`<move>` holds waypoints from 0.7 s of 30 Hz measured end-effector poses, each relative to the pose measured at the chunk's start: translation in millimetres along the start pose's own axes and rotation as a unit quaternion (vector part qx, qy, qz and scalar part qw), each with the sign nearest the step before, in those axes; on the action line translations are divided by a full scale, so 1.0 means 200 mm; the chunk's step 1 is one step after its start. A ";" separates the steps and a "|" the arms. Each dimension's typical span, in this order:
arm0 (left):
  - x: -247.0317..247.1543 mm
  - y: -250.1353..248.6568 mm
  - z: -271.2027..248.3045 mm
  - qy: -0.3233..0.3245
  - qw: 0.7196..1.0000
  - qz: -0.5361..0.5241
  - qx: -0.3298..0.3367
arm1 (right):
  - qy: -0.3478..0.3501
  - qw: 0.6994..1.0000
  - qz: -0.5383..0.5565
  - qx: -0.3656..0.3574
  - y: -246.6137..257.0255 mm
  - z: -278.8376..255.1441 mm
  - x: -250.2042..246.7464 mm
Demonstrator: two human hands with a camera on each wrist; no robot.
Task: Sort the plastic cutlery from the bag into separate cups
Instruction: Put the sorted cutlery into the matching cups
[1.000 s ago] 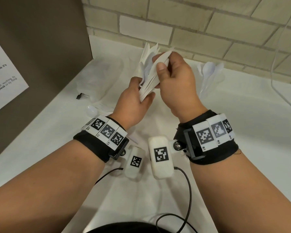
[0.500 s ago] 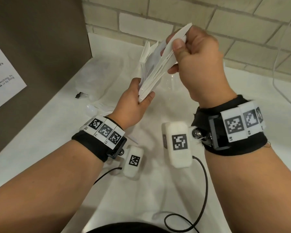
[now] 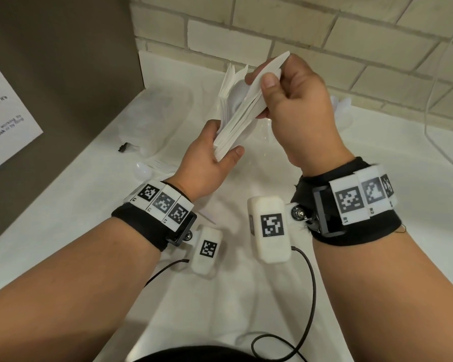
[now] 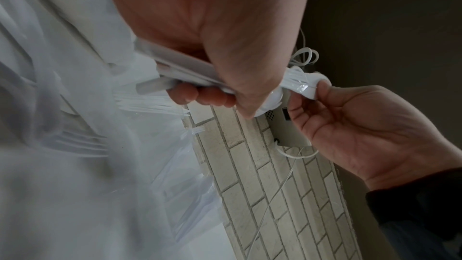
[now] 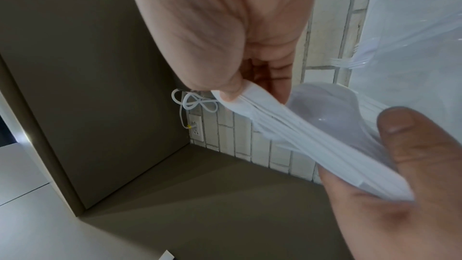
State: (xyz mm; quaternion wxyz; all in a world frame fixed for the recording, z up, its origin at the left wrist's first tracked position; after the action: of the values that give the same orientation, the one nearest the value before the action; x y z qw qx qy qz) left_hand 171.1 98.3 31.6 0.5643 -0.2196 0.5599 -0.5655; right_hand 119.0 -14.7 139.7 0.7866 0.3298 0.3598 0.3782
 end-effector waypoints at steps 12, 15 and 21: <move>-0.01 0.03 0.00 -0.001 0.999 -0.032 -0.034 | -0.028 0.999 -0.025 -0.022 0.02 0.02 -0.01; -0.01 0.04 0.00 0.019 0.997 -0.051 -0.050 | -0.059 0.997 0.018 -0.035 0.09 0.08 -0.12; -0.02 0.10 0.00 0.059 0.980 -0.135 -0.133 | -0.184 0.976 0.089 -0.078 0.05 0.29 -0.34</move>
State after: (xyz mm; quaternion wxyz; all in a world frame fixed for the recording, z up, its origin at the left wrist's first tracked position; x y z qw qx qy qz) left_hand 180.7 107.1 14.8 0.4144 -0.3324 0.6275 -0.5693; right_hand 131.8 -80.2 200.4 0.8259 0.3617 0.1479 0.4064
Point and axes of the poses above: each hand's wrist, its own z-axis towards the middle knuckle, its own x-axis out of the palm, y = z × x, the point moved 5 cm from there along z, towards the middle knuckle, and after that the axes turned 7 degrees about -x, right-handed, at the moved point
